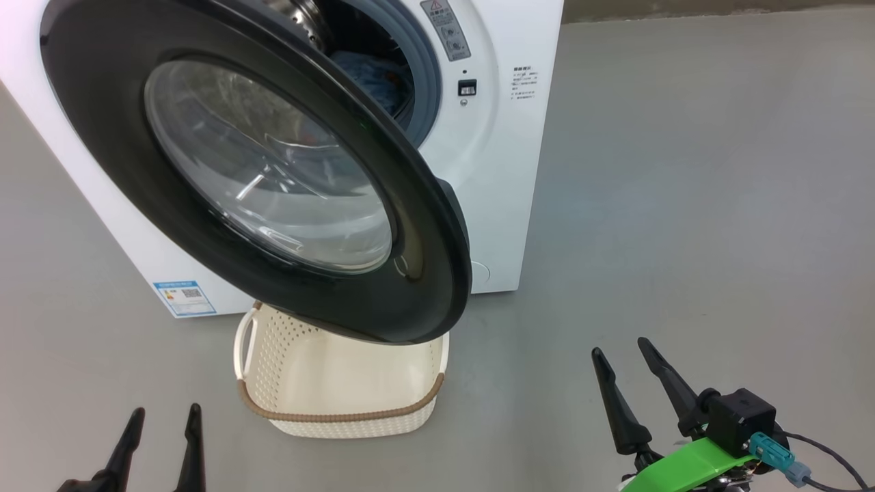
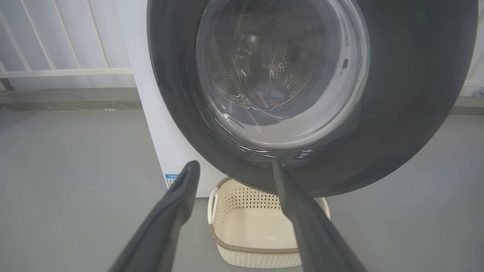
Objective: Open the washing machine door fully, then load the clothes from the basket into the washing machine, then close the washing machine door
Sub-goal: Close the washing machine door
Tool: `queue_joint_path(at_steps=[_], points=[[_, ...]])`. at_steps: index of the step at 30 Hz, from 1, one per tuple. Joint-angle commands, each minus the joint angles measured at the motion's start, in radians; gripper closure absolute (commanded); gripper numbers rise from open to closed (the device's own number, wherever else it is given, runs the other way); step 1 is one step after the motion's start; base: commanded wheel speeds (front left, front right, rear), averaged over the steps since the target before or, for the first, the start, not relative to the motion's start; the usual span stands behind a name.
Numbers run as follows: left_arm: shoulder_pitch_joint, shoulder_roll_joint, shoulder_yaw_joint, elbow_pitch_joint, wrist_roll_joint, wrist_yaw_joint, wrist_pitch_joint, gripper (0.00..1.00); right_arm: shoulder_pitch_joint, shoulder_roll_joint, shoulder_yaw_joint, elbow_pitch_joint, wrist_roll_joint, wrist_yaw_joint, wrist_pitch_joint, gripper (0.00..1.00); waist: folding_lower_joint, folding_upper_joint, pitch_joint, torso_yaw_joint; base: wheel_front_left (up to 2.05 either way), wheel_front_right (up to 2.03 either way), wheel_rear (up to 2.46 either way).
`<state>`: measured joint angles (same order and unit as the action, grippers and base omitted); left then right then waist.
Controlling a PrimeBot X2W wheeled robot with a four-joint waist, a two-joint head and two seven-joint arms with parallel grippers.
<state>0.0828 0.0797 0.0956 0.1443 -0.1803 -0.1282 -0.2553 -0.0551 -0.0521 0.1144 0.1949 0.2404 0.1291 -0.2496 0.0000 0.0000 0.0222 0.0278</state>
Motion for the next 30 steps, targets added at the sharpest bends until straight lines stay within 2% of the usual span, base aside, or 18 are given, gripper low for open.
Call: queue_joint_path(at_steps=[1, 20, 21, 22, 23, 30], points=[[-0.020, 0.011, 0.029, -0.018, 0.006, -0.001, -0.006, 0.00, 0.001, 0.002, 0.024, -0.026, -0.006, 0.002, -0.012, 0.00, 0.0000, 0.0000, 0.001, 0.000, 0.00, 0.00, 0.00], [-0.033, 0.002, 0.030, -0.012, 0.003, -0.002, -0.006, 0.00, 0.000, 0.002, 0.019, -0.024, -0.006, 0.002, -0.012, 0.00, 0.0000, 0.0000, 0.008, 0.007, 0.00, 0.00, 0.00], [-0.034, 0.002, 0.030, -0.012, 0.003, -0.002, -0.006, 0.00, -0.001, 0.002, 0.018, -0.023, -0.006, 0.002, -0.012, 0.19, 0.0000, 0.0000, 0.008, 0.007, 0.00, 0.00, 0.00], [-0.034, 0.002, 0.030, -0.012, 0.002, -0.002, -0.006, 0.00, -0.001, 0.002, 0.016, -0.021, -0.006, 0.002, -0.012, 0.57, 0.0000, 0.0000, 0.009, 0.006, 0.00, 0.00, 0.00], [-0.035, 0.002, 0.030, -0.013, 0.001, -0.002, -0.006, 0.00, -0.001, 0.002, 0.015, -0.017, -0.007, 0.002, -0.012, 1.00, 0.0000, 0.0000, 0.010, 0.006, 0.00, 0.00, 0.00], [-0.037, -0.001, 0.036, -0.012, -0.008, -0.002, -0.006, 0.00, -0.019, 0.002, 0.013, -0.032, 0.027, 0.002, -0.012, 1.00, 0.0000, 0.0000, 0.016, 0.005, 0.00, 0.00, 0.00]])
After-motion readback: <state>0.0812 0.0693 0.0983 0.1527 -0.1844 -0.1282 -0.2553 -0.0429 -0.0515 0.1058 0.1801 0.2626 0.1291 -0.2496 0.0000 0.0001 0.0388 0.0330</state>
